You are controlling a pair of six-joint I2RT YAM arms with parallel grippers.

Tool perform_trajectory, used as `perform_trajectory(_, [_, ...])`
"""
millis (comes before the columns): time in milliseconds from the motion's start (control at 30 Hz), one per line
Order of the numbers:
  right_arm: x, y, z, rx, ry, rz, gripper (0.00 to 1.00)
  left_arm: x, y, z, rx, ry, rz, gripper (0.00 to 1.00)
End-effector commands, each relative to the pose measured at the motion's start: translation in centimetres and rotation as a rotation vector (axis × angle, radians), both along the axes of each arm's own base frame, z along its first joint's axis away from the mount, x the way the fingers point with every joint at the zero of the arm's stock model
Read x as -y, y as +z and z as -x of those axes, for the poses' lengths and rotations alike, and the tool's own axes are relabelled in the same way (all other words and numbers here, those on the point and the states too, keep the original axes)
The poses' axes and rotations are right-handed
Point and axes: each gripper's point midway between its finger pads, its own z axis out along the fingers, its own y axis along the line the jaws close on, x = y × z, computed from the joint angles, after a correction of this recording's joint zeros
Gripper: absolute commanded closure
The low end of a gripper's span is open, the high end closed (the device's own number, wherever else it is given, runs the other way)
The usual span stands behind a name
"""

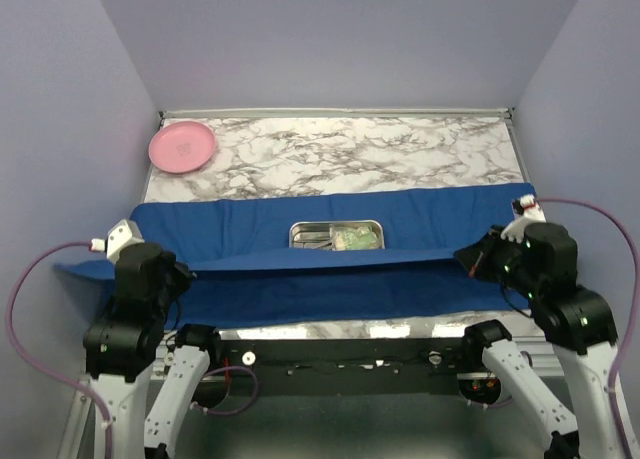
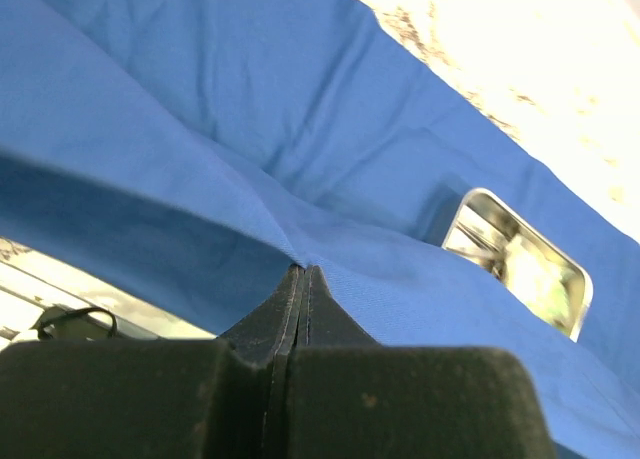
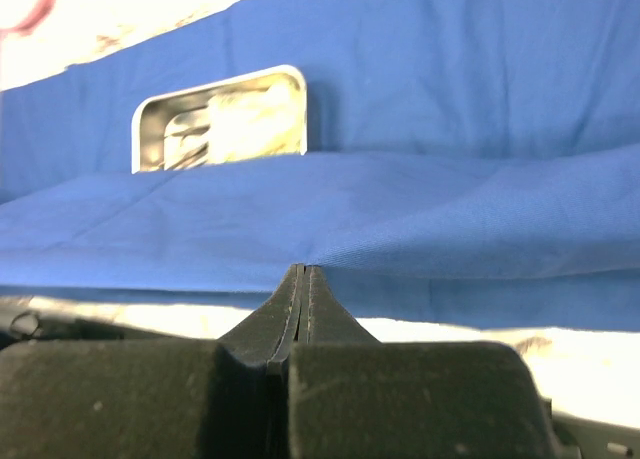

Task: Open and lay out the surgical kit
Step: Open the surgical kit at the center of the board.

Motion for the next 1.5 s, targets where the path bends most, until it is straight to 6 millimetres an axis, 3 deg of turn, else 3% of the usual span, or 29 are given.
perform_trajectory(0, [0.8,-0.6,5.7,-0.025,0.013,-0.028,0.99,0.5,0.2,4.3,0.072,-0.032,0.050,1.00])
perform_trajectory(233, [-0.2,-0.1,10.5,0.077,0.100,-0.147,0.99,1.6,1.7,8.3,0.223,-0.110,0.103,1.00])
perform_trajectory(433, [-0.7,-0.7,14.3,0.090,0.153,-0.221,0.99,2.7,0.3,11.2,0.243,-0.167,0.155,1.00])
perform_trajectory(600, [-0.8,-1.7,16.9,0.099,0.173,-0.273,0.99,3.3,0.7,12.7,0.315,-0.222,0.167,0.99])
perform_trajectory(667, [-1.0,-1.8,17.4,0.101,0.186,-0.286,0.89,3.4,1.1,13.0,0.339,-0.228,0.166,0.82])
perform_trajectory(700, [-1.0,-1.7,17.6,0.108,0.191,-0.289,0.75,3.4,1.2,13.1,0.347,-0.232,0.162,0.72])
perform_trajectory(733, [-1.0,-1.5,17.7,0.123,0.192,-0.289,0.68,3.3,1.5,13.1,0.362,-0.233,0.157,0.54])
perform_trajectory(800, [-0.9,-0.7,17.7,0.151,0.196,-0.286,0.47,3.3,1.9,12.9,0.372,-0.240,0.149,0.41])
perform_trajectory(833, [-0.8,-0.5,17.4,0.153,0.193,-0.275,0.42,3.4,2.1,12.7,0.374,-0.247,0.141,0.31])
perform_trajectory(933, [-0.4,0.0,16.7,0.167,0.180,-0.239,0.29,3.4,2.6,12.1,0.381,-0.250,0.133,0.17])
perform_trajectory(1100, [-0.8,0.4,13.3,0.119,0.182,-0.183,0.15,3.4,2.9,9.7,0.329,-0.244,0.116,0.09])
perform_trajectory(1233, [-2.1,0.2,9.2,0.065,0.217,-0.152,0.12,3.9,2.4,5.9,0.256,-0.250,0.119,0.03])
perform_trajectory(1400, [-2.8,-1.0,2.8,-0.025,0.219,-0.060,0.09,4.9,-1.2,0.1,0.107,-0.252,0.141,0.01])
perform_trajectory(1467, [-2.6,-2.6,0.0,-0.113,0.210,0.011,0.08,5.1,-2.5,-2.8,0.061,-0.245,0.140,0.01])
